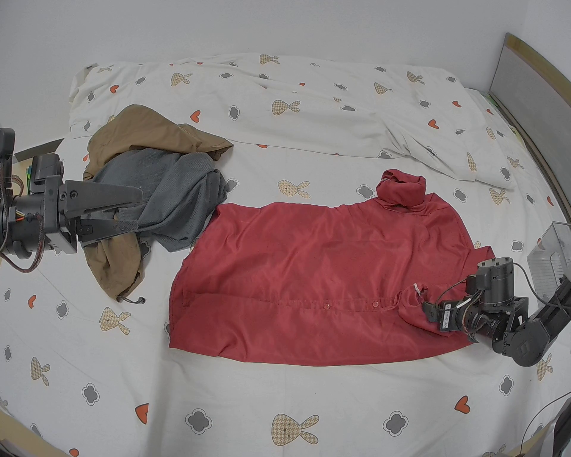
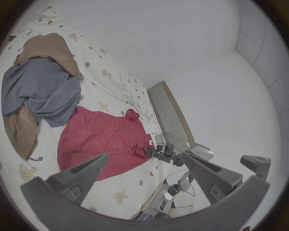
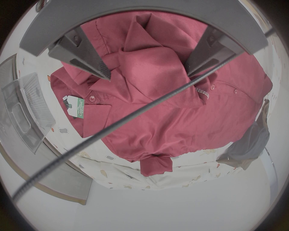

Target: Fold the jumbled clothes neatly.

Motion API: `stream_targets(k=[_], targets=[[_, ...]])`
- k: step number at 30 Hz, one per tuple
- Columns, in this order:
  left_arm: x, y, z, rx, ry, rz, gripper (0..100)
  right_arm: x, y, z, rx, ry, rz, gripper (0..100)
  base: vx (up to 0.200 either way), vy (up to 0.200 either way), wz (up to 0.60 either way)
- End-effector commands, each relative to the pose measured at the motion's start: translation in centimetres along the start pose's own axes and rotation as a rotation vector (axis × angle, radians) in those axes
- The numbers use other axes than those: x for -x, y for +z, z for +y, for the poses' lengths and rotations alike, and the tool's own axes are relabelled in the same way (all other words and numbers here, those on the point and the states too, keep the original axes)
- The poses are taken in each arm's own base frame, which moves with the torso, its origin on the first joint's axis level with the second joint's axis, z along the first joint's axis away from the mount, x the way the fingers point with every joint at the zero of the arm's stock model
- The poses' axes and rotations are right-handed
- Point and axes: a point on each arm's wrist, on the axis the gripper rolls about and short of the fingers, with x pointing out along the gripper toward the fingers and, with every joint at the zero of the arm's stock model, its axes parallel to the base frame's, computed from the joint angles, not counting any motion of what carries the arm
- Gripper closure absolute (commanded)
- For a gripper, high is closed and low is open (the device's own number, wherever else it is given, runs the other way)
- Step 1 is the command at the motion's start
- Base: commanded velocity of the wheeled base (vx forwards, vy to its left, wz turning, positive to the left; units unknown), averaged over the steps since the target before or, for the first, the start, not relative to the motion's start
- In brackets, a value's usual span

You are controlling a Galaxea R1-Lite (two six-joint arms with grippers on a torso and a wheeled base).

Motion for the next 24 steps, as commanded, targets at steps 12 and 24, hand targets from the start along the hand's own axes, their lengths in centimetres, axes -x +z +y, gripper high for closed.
stream_targets(k=[12, 24], targets=[[-0.1, -0.1, 0.3, 0.009, 0.003, 0.004, 0, -1.0, -0.2, 0.0, 0.001, -0.019, 0.018, 100, 0.000, 0.000, 0.00], [-0.2, -0.1, 0.5, 0.012, 0.004, 0.006, 0, 3.7, 4.7, -0.4, 0.002, 0.015, -0.149, 100, 0.000, 0.000, 0.00]])
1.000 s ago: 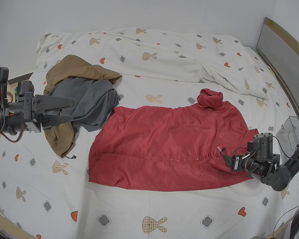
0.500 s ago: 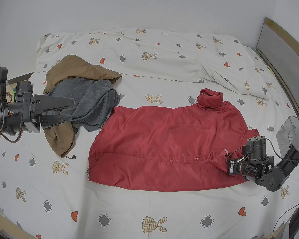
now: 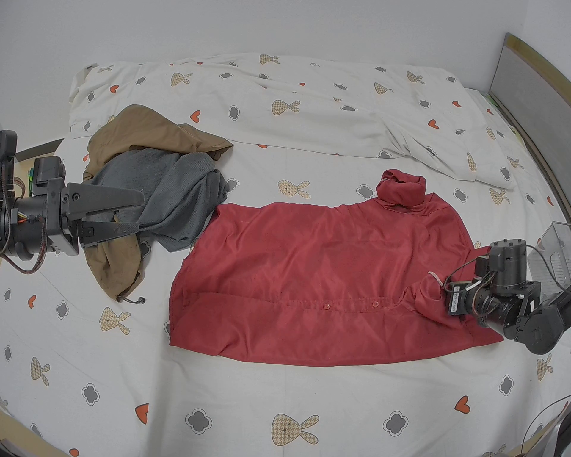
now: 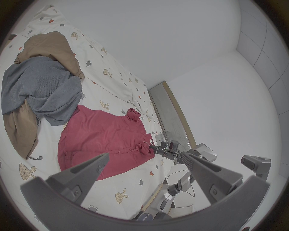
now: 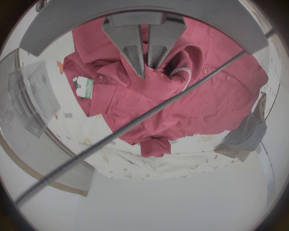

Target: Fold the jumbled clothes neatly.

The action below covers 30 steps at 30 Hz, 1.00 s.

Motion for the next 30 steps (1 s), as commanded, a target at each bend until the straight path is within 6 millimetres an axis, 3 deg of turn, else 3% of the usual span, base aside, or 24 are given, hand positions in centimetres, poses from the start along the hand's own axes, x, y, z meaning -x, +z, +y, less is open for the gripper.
stream_targets(k=[1, 12, 17, 22, 23, 30], targets=[[-0.1, 0.0, 0.1, 0.004, 0.001, 0.002, 0, 1.9, 2.2, -0.2, 0.005, 0.018, -0.088, 100, 0.000, 0.000, 0.00], [-0.2, 0.0, 0.4, 0.011, 0.003, 0.007, 0, 1.8, 2.1, -0.3, 0.194, 0.008, -0.087, 100, 0.000, 0.000, 0.00], [-0.2, 0.0, 0.4, 0.011, 0.003, 0.007, 0, 2.6, 0.0, 1.0, 0.271, 0.063, -0.033, 100, 0.000, 0.000, 0.00], [-0.2, 0.0, 0.4, 0.011, 0.003, 0.007, 0, 3.9, -3.6, 2.5, 0.370, 0.139, 0.059, 100, 0.000, 0.000, 0.00], [-0.2, 0.0, 0.4, 0.011, 0.003, 0.007, 0, 4.0, -4.4, 2.4, 0.394, 0.128, 0.086, 0, 0.000, 0.000, 0.00], [-0.3, -0.1, 0.5, 0.012, 0.003, 0.008, 0, 3.7, -5.1, 2.3, 0.423, 0.083, 0.108, 0, 0.000, 0.000, 0.00]])
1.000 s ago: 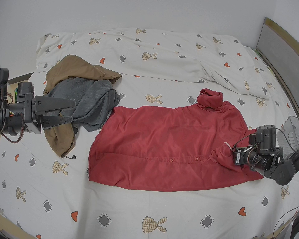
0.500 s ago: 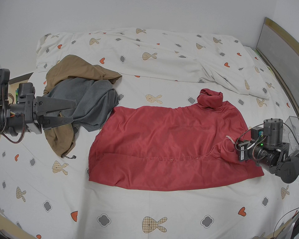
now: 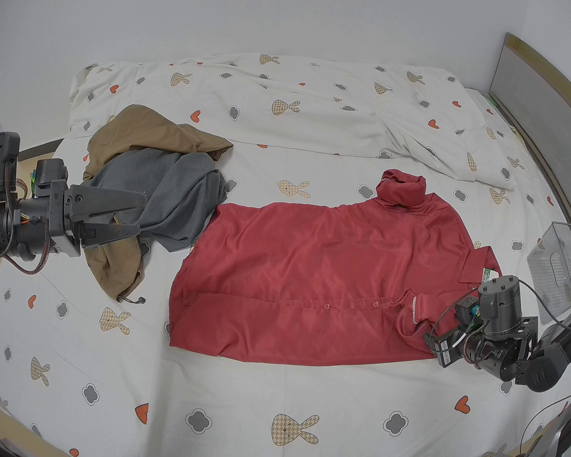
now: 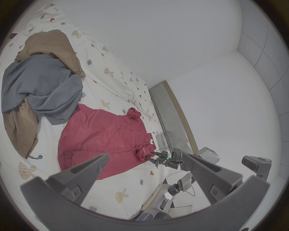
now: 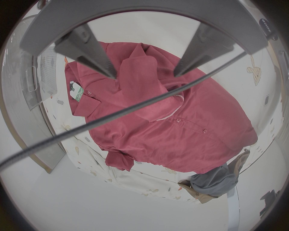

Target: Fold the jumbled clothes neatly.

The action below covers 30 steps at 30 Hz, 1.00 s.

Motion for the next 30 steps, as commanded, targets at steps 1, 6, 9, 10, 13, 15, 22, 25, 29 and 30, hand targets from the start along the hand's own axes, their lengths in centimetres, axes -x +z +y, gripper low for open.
stream_targets(k=[1, 6, 9, 10, 13, 15, 22, 25, 29, 30], targets=[[0.0, 0.0, 0.1, 0.003, 0.001, 0.002, 0, -0.1, -0.4, 0.2, 0.012, 0.004, 0.015, 0, 0.000, 0.000, 0.00], [-0.1, -0.1, 0.1, 0.006, 0.001, 0.003, 0, 0.2, -0.4, 0.2, 0.005, 0.014, 0.008, 0, 0.000, 0.000, 0.00], [0.0, -0.1, 0.1, 0.005, 0.001, 0.002, 0, 0.0, -1.1, 0.0, 0.007, 0.002, 0.038, 0, 0.000, 0.000, 0.00], [0.0, -0.1, 0.0, 0.003, 0.001, 0.002, 0, 0.0, -1.1, 0.0, 0.007, 0.002, 0.041, 0, 0.000, 0.000, 0.00], [0.0, -0.1, 0.1, 0.005, 0.001, 0.002, 0, -0.4, -1.3, -0.4, -0.004, -0.019, 0.058, 0, 0.000, 0.000, 0.00], [0.0, -0.1, 0.1, 0.005, 0.001, 0.002, 0, -0.6, -1.4, -0.8, -0.013, -0.033, 0.065, 0, 0.000, 0.000, 0.00], [-0.1, -0.2, 0.2, 0.006, 0.002, 0.004, 0, -1.3, -1.8, -1.9, -0.032, -0.078, 0.099, 0, 0.000, 0.000, 0.00], [-0.1, -0.2, 0.2, 0.007, 0.002, 0.005, 0, -2.0, -2.2, -1.9, -0.029, -0.088, 0.130, 0, 0.000, 0.000, 0.00], [-0.1, -0.3, 0.2, 0.008, 0.002, 0.005, 0, -2.3, -2.4, -1.8, -0.027, -0.091, 0.142, 100, 0.000, 0.000, 0.00], [-0.1, -0.3, 0.2, 0.008, 0.002, 0.005, 0, -2.2, -2.4, -1.8, -0.028, -0.091, 0.141, 100, 0.000, 0.000, 0.00]])
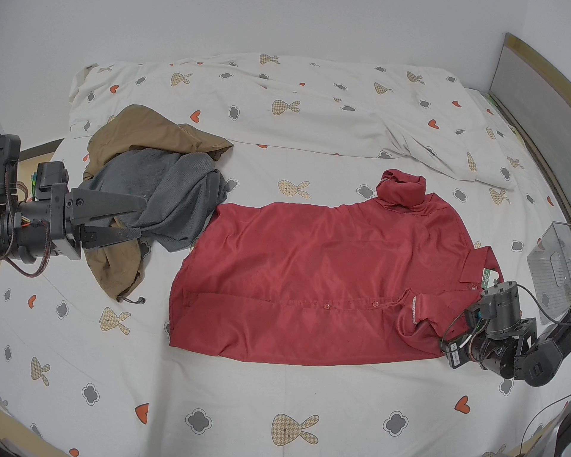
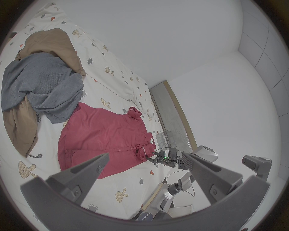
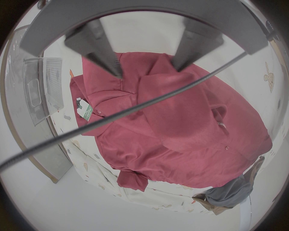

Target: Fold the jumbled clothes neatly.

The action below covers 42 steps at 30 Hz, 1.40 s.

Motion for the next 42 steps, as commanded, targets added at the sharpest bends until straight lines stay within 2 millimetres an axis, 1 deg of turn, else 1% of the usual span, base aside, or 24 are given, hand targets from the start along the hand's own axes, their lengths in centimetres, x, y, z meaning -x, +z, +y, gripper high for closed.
stream_targets(k=[1, 5, 8, 12, 14, 15, 17, 21, 24, 26, 27, 29, 31, 32, 36, 41, 42], targets=[[0.0, 0.0, 0.0, 0.002, 0.000, 0.001, 0, -0.4, -0.2, 0.1, 0.004, -0.002, 0.017, 100, 0.000, 0.000, 0.00], [0.0, 0.0, 0.1, 0.003, 0.001, 0.002, 0, -0.2, -0.1, -0.1, -0.001, -0.003, 0.007, 100, 0.000, 0.000, 0.00], [0.0, 0.0, 0.1, 0.003, 0.001, 0.002, 0, 0.4, 0.5, -0.6, -0.003, -0.013, -0.028, 100, 0.000, 0.000, 0.00], [0.0, 0.0, 0.1, 0.003, 0.001, 0.002, 0, 1.0, 0.9, -1.7, 0.065, -0.046, -0.057, 100, 0.000, 0.000, 0.00], [0.0, 0.0, 0.1, 0.003, 0.001, 0.002, 0, 1.0, 0.9, -1.7, 0.065, -0.046, -0.057, 100, 0.000, 0.000, 0.00], [-0.1, 0.0, 0.1, 0.004, 0.000, 0.003, 0, 1.9, 1.7, -2.4, 0.077, -0.061, -0.101, 100, 0.000, 0.000, 0.00], [-0.1, 0.0, 0.2, 0.006, 0.001, 0.003, 0, 2.2, 1.8, -2.5, 0.102, -0.067, -0.113, 100, 0.000, 0.000, 0.00], [-0.2, 0.0, 0.2, 0.007, 0.000, 0.005, 0, 2.3, 1.8, -2.6, 0.115, -0.070, -0.115, 100, 0.000, 0.000, 0.00], [-0.2, -0.1, 0.2, 0.008, 0.001, 0.006, 0, 2.1, 1.3, -2.5, 0.122, -0.072, -0.090, 100, 0.000, 0.000, 0.00], [-0.2, -0.1, 0.3, 0.009, 0.001, 0.006, 0, 2.0, 0.5, -2.3, 0.134, -0.080, -0.058, 100, 0.000, 0.000, 0.00], [-0.2, -0.1, 0.3, 0.009, 0.001, 0.006, 0, 2.0, 0.5, -2.3, 0.134, -0.080, -0.058, 100, 0.000, 0.000, 0.00], [-0.2, -0.1, 0.3, 0.011, 0.001, 0.007, 0, 1.8, -0.7, -2.3, 0.144, -0.095, -0.004, 100, 0.000, 0.000, 0.00], [-0.2, -0.1, 0.3, 0.011, 0.001, 0.007, 0, 1.5, -1.2, -2.6, 0.137, -0.108, 0.022, 100, 0.000, 0.000, 0.00], [-0.2, -0.1, 0.4, 0.012, 0.002, 0.008, 0, 1.4, -1.2, -2.9, 0.130, -0.118, 0.027, 0, 0.000, 0.000, 0.00], [-0.3, -0.1, 0.4, 0.012, 0.002, 0.008, 0, 1.4, -0.6, -3.1, 0.103, -0.127, 0.000, 0, 0.000, 0.000, 0.00], [-0.2, -0.1, 0.3, 0.011, 0.001, 0.007, 0, 1.9, -0.2, -3.3, 0.080, -0.133, -0.027, 0, 0.000, 0.000, 0.00], [-0.2, -0.1, 0.3, 0.011, 0.001, 0.007, 0, 2.7, 0.0, -3.6, 0.060, -0.137, -0.060, 0, 0.000, 0.000, 0.00]])
